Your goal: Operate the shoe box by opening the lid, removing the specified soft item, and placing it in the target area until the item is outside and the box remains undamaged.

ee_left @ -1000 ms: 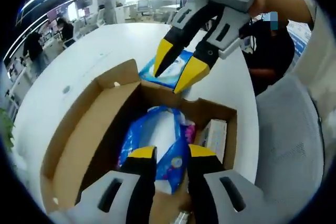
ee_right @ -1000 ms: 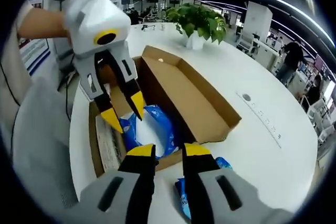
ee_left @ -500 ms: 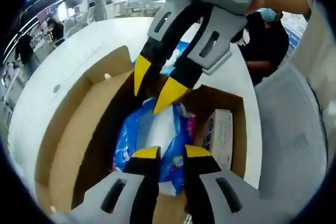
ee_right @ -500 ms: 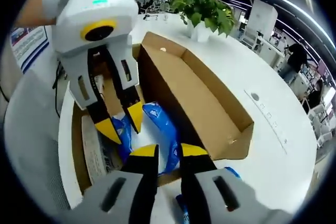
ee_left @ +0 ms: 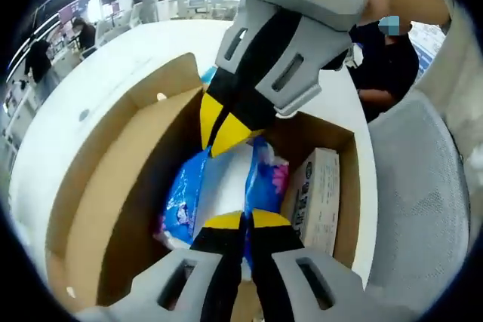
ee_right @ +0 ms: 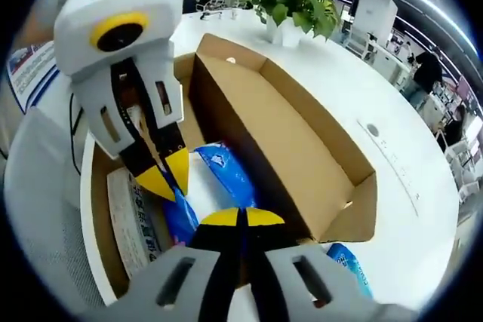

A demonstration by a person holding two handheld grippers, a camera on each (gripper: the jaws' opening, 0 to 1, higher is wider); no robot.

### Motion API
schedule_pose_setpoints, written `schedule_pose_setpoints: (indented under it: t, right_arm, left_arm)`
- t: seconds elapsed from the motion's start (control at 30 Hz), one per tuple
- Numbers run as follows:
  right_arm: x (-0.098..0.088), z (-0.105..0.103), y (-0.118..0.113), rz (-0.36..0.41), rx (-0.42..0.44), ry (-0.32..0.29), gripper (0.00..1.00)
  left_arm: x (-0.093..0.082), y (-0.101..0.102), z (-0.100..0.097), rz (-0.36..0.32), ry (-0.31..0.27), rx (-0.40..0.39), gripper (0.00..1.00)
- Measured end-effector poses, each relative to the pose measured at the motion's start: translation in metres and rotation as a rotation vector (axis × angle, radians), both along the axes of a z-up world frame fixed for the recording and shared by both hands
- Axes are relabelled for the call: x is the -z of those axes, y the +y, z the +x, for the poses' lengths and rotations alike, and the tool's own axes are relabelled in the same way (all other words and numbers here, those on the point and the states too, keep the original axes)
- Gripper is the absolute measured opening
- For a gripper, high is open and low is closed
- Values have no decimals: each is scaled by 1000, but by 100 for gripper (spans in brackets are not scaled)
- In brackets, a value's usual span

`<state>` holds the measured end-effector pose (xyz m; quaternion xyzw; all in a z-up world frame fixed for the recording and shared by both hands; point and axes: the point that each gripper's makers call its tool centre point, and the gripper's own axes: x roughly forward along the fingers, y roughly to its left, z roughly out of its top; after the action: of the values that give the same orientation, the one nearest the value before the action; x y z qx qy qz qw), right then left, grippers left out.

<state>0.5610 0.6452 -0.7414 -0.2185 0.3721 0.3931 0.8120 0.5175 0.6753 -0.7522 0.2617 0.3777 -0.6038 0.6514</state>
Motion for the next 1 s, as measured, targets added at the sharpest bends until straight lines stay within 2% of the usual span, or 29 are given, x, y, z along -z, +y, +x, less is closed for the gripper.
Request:
schedule_pose_setpoints:
  t: [0.13, 0.43, 0.8, 1.0]
  right_arm:
    - [-5, -1, 1, 7, -1, -7, 0]
    - [-29, 3, 7, 51, -2, -36, 0]
    - [-63, 5, 8, 95, 0, -61, 0]
    - [-86, 2, 5, 104, -20, -80, 0]
  left_arm:
    - [-6, 1, -2, -3, -2, -3, 0]
    - [-27, 7, 2, -8, -23, -27, 0]
    - [-62, 10, 3, -21, -55, -41, 0]
    - [-86, 4, -1, -36, -66, -47, 0]
